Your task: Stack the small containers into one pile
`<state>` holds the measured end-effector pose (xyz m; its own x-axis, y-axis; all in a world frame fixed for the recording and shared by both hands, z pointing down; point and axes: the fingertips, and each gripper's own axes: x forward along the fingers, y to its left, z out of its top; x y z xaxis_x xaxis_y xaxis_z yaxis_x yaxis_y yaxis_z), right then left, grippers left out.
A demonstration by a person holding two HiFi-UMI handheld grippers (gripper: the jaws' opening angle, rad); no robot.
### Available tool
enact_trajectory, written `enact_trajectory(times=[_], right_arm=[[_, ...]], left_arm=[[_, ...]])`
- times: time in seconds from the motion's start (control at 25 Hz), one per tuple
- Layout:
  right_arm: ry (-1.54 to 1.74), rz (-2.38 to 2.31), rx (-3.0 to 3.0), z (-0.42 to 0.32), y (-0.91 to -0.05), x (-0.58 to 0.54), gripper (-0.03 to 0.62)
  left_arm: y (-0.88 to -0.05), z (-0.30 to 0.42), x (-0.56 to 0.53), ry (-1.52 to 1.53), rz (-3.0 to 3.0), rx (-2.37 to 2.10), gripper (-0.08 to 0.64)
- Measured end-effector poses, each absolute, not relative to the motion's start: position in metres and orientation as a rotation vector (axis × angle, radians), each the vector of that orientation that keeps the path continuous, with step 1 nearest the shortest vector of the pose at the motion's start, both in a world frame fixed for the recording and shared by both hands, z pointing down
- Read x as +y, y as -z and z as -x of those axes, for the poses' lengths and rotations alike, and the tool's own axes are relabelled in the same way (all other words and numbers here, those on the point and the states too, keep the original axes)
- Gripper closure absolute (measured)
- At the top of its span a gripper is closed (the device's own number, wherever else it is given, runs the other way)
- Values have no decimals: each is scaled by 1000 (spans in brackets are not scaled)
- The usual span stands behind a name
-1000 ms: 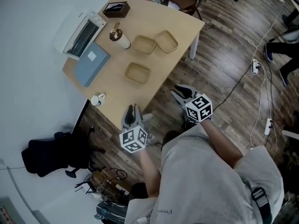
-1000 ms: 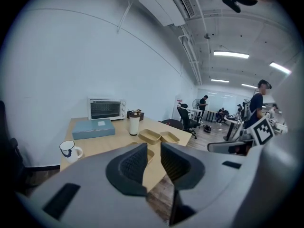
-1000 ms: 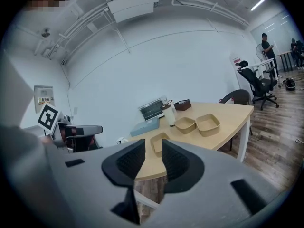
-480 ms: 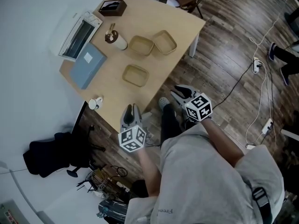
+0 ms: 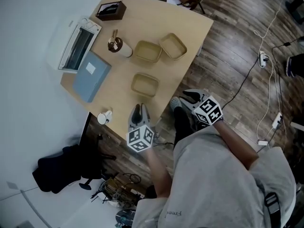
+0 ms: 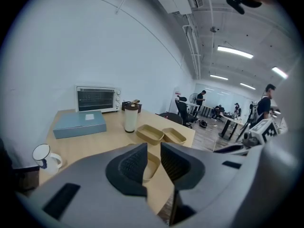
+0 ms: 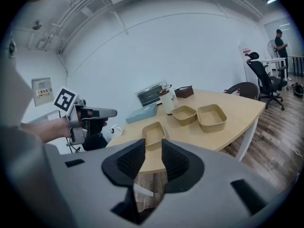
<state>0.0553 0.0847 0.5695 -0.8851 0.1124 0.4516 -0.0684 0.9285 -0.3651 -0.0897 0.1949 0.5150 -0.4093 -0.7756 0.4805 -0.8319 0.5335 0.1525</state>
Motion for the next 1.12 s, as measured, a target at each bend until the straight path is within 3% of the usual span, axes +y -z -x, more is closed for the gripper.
enact_trajectory(times=[0.6,0.92,1.12], right_arm=[[-579,141,-2418,56,-616,108,483],[-693,135,-2293,77,-655,128,488],[-730,121,-2232,80,-672,136,485]], left_arm=[[-592,214,162,-266,-1403,-2051,477],[-655,234,150,-515,-1489,-1862,464],[-675,240,141,-510,-1510,-1813,456]])
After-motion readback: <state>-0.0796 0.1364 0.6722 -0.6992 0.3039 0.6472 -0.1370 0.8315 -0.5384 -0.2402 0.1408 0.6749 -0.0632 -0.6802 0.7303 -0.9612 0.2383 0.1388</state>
